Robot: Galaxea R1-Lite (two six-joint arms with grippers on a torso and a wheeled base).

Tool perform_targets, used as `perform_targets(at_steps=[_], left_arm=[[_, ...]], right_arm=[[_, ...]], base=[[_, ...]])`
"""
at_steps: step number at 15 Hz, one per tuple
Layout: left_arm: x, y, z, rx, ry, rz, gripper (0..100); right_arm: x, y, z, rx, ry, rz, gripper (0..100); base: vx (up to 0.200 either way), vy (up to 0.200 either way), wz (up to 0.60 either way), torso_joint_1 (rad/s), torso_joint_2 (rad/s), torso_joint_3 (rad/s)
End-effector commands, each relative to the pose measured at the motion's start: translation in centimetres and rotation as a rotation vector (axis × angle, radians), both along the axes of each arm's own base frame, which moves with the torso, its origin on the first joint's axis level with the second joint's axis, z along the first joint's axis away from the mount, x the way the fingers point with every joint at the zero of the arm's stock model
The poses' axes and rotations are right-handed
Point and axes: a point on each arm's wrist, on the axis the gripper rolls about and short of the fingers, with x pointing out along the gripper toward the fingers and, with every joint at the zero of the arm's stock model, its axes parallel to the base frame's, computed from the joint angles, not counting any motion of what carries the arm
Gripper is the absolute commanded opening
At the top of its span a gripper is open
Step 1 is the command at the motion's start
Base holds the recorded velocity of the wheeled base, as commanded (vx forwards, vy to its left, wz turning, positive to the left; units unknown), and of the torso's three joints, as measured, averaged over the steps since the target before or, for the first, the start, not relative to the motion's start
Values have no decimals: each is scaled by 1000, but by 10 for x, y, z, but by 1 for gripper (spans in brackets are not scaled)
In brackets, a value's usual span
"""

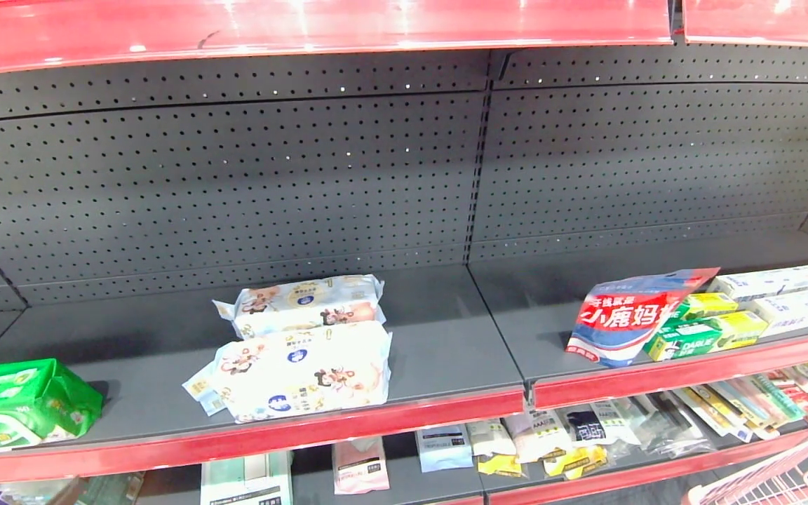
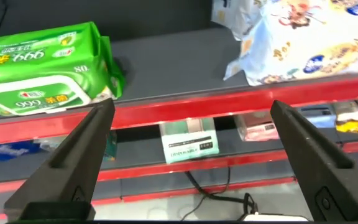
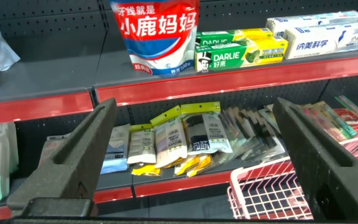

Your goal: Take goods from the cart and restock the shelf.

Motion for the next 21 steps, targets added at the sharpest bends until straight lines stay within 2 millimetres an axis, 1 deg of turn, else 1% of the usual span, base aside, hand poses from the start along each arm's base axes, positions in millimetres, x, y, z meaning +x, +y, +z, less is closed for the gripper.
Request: perform_targets(at_steps=[1, 3, 4, 6, 7, 9, 10, 18, 19, 21], left_arm=[[-13, 0, -6, -4, -57, -37, 100], [-20, 0, -9, -6, -71, -55, 100], [-27, 0, -12, -11, -99, -69, 100], [-42, 0, -25, -22, -162, -104, 100], [-51, 0, -33, -33, -229, -145, 100], [-52, 1, -36, -48, -241, -126, 100], [-50, 1, -41, -48, -250, -104, 100], [-50, 1, -41, -48, -252, -74, 100], [-48, 0, -40, -40, -238, -13, 100], [-48, -1, -40, -34, -230, 45, 100]], right_arm=[[0, 0, 0, 0, 0, 0, 100], [0, 0, 0, 0, 1, 0, 100], [0, 0, 0, 0, 0, 0, 100], [0, 0, 0, 0, 1, 0, 100], [0, 0, 0, 0, 1, 1, 100], [0, 0, 0, 0, 1, 1, 100], [0, 0, 0, 0, 1, 0, 100], [0, 0, 0, -3, 1, 1, 100], [0, 0, 0, -7, 0, 3, 100], [0, 0, 0, -10, 2, 4, 100]], base=[[0, 0, 0, 0, 0, 0], [0, 0, 0, 0, 0, 0], [0, 0, 0, 0, 0, 0], [0, 0, 0, 0, 0, 0], [0, 0, 0, 0, 0, 0], [0, 0, 0, 0, 0, 0], [0, 0, 0, 0, 0, 0], [0, 0, 0, 0, 0, 0], [0, 0, 0, 0, 0, 0], [0, 0, 0, 0, 0, 0]])
